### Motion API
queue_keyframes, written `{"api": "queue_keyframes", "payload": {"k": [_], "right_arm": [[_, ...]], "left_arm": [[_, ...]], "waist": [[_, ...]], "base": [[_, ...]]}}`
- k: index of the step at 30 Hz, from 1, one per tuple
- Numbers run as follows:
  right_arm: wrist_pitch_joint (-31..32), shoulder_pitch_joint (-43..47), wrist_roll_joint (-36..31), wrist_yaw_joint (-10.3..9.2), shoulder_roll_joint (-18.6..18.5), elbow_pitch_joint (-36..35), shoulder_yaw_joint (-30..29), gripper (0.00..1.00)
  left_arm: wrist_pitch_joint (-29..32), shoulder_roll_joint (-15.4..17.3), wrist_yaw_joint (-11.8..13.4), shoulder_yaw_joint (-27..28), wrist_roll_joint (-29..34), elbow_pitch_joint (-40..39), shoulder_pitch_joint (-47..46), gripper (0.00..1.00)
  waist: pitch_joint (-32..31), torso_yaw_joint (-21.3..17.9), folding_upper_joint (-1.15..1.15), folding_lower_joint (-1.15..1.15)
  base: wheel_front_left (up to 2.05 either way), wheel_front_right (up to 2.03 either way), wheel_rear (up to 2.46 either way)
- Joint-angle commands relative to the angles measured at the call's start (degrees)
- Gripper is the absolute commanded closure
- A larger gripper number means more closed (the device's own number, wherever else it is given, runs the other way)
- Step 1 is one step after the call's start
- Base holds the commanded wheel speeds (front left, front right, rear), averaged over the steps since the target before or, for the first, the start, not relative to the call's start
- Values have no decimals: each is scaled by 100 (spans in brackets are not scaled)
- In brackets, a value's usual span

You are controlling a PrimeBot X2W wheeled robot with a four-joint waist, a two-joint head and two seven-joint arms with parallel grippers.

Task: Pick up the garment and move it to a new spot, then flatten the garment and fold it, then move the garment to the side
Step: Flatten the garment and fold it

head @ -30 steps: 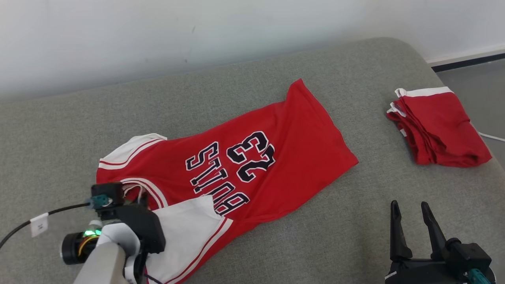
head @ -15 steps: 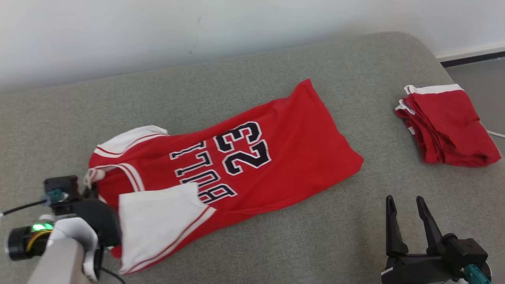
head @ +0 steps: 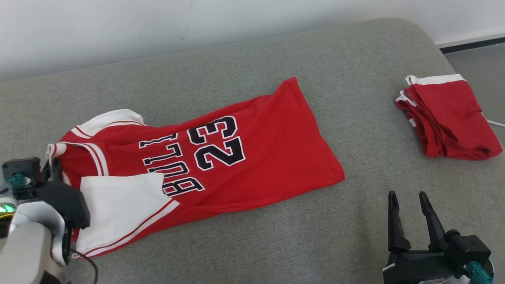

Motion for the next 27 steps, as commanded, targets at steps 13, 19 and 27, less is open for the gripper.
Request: {"api": "queue_keyframes", "payload": {"k": [13,19,27], "right_arm": [[-25,195,-111,-12,16,56,-136,0],[-6,297,-148,-12,16,69,-197,0],[-11,341,-91,-12,15,148,-137,0]], "left_arm": [[-1060,-437,201,2,-131,-850,1181,0],[-1379,-753,286,43,-89,-2004,2088,0],[-1395,-1272,108,362,524,-3878,3233,0]], "waist": [[-499,462,-1,-1],[-808,679,-1,-1],[-994,853,-1,-1]], "base": [[0,0,0],[0,0,0],[0,0,0]]}}
